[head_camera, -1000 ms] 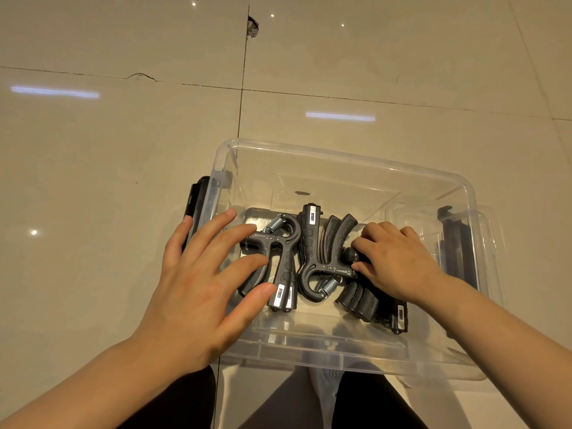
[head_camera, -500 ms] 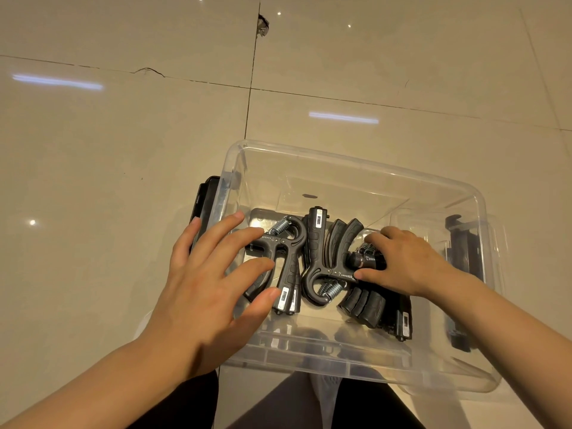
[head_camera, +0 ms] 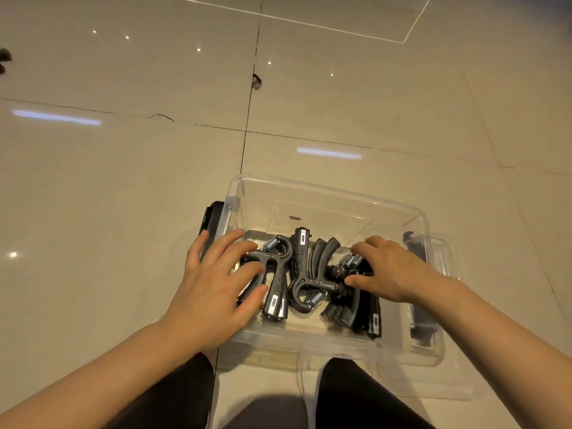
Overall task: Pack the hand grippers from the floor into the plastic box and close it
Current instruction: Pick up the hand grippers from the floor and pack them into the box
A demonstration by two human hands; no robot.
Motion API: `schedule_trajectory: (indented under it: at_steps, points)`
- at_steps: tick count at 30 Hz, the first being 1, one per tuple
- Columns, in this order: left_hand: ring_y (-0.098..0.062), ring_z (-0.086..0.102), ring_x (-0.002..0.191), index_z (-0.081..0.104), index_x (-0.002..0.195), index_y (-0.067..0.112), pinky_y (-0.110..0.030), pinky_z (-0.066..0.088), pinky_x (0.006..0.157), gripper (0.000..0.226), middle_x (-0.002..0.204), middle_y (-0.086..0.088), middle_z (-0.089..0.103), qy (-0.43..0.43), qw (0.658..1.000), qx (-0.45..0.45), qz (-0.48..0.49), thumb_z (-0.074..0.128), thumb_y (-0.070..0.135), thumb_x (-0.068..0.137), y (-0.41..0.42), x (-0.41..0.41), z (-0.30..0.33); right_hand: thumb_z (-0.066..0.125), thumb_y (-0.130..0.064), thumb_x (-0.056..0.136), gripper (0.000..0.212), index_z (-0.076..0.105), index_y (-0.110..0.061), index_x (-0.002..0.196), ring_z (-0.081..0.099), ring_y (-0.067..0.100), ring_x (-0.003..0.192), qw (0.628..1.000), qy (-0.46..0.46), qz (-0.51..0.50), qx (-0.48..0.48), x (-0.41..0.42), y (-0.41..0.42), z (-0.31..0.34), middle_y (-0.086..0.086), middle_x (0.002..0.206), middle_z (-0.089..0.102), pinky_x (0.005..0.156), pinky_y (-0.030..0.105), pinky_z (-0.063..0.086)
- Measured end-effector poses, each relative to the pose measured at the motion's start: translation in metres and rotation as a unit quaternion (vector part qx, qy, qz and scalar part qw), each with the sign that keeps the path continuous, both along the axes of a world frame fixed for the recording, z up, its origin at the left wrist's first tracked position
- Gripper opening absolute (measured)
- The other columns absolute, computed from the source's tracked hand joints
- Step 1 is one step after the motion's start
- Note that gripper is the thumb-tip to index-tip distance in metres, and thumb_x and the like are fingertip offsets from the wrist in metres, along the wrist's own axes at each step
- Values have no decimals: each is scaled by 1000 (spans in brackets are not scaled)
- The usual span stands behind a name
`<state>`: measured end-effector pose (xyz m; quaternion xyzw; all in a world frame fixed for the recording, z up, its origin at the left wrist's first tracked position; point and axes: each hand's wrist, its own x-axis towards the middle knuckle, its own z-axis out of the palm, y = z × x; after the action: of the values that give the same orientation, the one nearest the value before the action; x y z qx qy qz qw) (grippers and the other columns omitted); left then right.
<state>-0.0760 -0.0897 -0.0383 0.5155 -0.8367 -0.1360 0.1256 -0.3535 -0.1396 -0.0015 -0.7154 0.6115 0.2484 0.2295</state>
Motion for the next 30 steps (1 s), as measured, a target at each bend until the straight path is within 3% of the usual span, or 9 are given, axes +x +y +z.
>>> schedule_trajectory:
  at_steps: [3,7,11,16,19,23,27,30]
  points:
    - [-19,33,130,52,123,34,-60,33,101,48,129,0,54,-89,992,8,-84,35,58,86,-7,11,17,50,-53,90,60,33,-27,141,43,22,125,999,3,28,30,0,11,52,1,140,41,99,34,37]
    - [-11,49,118,35,138,39,-34,35,104,73,131,8,52,-85,993,39,-66,15,78,79,-17,34,109,53,-52,89,59,35,-28,140,43,20,127,999,-14,33,-4,9,30,137,1,141,44,101,33,36]
    - [-6,51,104,44,134,32,-23,42,91,48,128,9,54,-104,994,37,-21,43,53,91,4,60,213,54,-50,89,57,37,-29,139,45,18,124,997,-35,35,-66,33,64,213,0,141,45,101,33,38]
    - [-6,53,106,50,128,29,-20,41,80,41,124,7,57,-28,999,-27,8,47,46,91,62,75,298,57,-50,87,53,42,-31,135,51,14,114,986,-119,54,-101,78,118,277,-4,133,51,99,33,44]
    - [-5,56,95,54,122,29,-21,45,76,38,110,9,61,10,996,-76,38,49,49,89,94,70,324,58,-46,88,48,47,-29,131,53,13,109,970,-175,57,-157,107,137,302,-3,127,55,95,32,47]
    - [-9,59,82,63,106,23,-23,47,70,26,91,6,64,191,961,-126,154,56,41,89,135,84,320,59,-40,89,39,54,-24,124,56,12,100,931,-258,57,-252,145,164,325,0,119,61,86,26,49]
    - [-13,58,86,61,105,22,-28,46,71,20,88,7,59,151,958,-90,226,60,33,88,149,109,291,60,-38,89,32,58,-21,116,59,13,97,924,-266,68,-266,170,181,328,1,113,64,84,28,52]
    - [-11,56,82,62,98,21,-25,41,67,14,94,5,60,210,940,-92,252,60,32,89,148,122,293,59,-37,89,29,60,-20,113,59,12,95,928,-248,67,-271,177,183,326,-1,110,64,81,26,51]
